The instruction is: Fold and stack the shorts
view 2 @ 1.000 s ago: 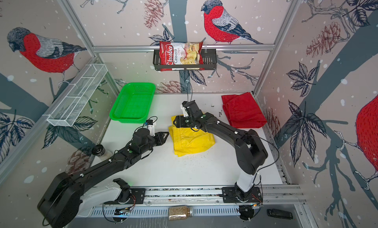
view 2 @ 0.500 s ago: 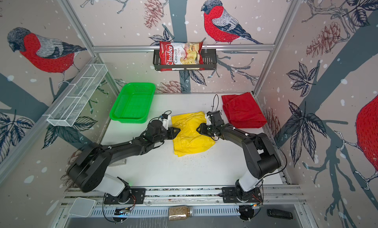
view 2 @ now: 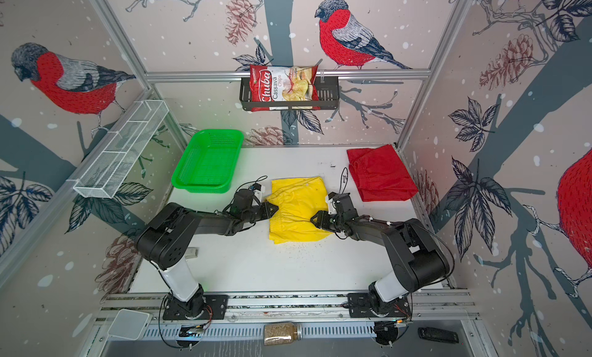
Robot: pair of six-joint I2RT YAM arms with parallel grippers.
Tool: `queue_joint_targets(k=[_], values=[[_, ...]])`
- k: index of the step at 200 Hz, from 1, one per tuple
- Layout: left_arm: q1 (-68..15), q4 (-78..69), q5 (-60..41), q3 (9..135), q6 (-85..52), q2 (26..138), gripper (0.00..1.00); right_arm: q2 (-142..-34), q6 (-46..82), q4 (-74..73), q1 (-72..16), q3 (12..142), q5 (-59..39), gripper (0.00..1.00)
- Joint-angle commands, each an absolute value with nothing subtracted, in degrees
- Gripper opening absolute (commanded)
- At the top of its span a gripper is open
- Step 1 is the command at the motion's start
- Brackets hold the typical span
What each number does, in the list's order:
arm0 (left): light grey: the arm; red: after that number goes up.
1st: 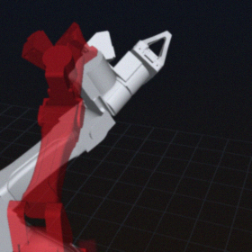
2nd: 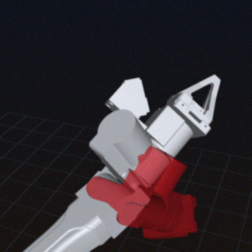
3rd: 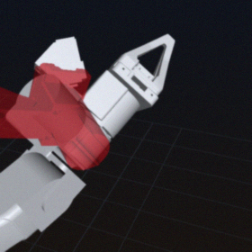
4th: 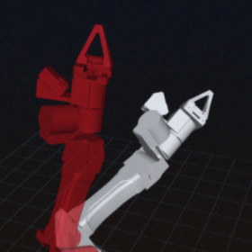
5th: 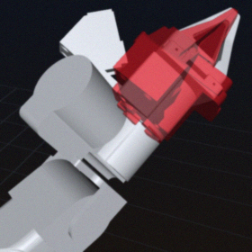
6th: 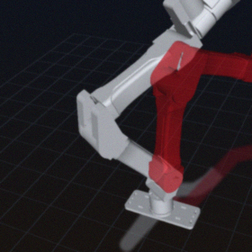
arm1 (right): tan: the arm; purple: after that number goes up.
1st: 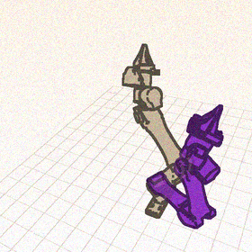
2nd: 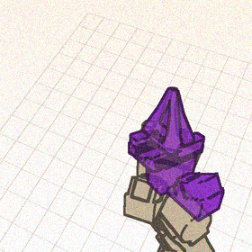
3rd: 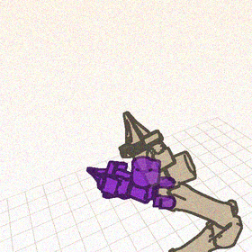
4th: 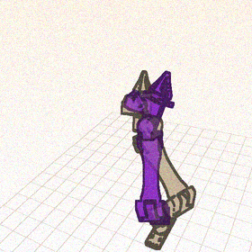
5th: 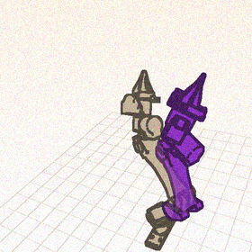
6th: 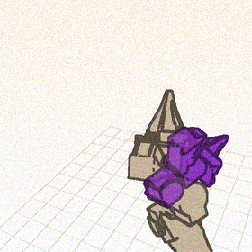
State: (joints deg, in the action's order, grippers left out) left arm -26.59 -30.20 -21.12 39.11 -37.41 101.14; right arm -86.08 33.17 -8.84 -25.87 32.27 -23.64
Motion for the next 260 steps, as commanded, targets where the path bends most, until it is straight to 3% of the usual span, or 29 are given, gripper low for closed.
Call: queue_joint_targets(k=[1,43,71,109,155,195,211,223,235,260], values=[[-26.1,-24.7,-21.9,39.9,-35.0,99.2,0.27,-82.0,34.1,-3.2,-26.4,34.4,-21.5,0.56],[-27.1,-20.9,-24.0,42.3,-34.8,89.7,0.35,-75.6,33.3,-0.9,-27.2,41.0,-20.9,0.56],[-30.0,-20.5,-25.3,42.9,-34.7,87.9,0.32,-78.6,35.1,-4.8,-28.2,39.3,-23.3,0.5],[-33.5,-20.5,-25.1,42.4,-36.7,94.0,0.27,-83.3,36.9,-8.9,-30.3,35.8,-22.8,0.42],[-31.8,-15.2,-17.6,37.6,-35.2,95.6,0.23,-85.3,37.9,-11.4,-31.0,29.2,-22.3,0.39],[-28.0,-14.0,-17.0,32.6,-31.7,92.4,0.23,-83.7,40.7,-12.1,-36.8,27.5,-22.4,0.39],[-27.8,-13.9,-19.3,32.6,-28.9,90.2,0.27,-80.2,39.8,-9.7,-37.0,30.1,-22.7,0.42],[-27.9,-13.8,-21.0,33.2,-28.1,88.0,0.32,-77.2,38.3,-7.7,-35.2,32.4,-23.7,0.5],[-27.8,-13.1,-21.7,34.1,-27.7,85.7,0.36,-74.7,36.9,-6.3,-31.5,34.0,-26.3,0.57],[-27.3,-11.4,-20.4,35.4,-27.8,81.4,0.38,-73.3,33.9,-6.8,-21.8,35.5,-34.2,0.6]])
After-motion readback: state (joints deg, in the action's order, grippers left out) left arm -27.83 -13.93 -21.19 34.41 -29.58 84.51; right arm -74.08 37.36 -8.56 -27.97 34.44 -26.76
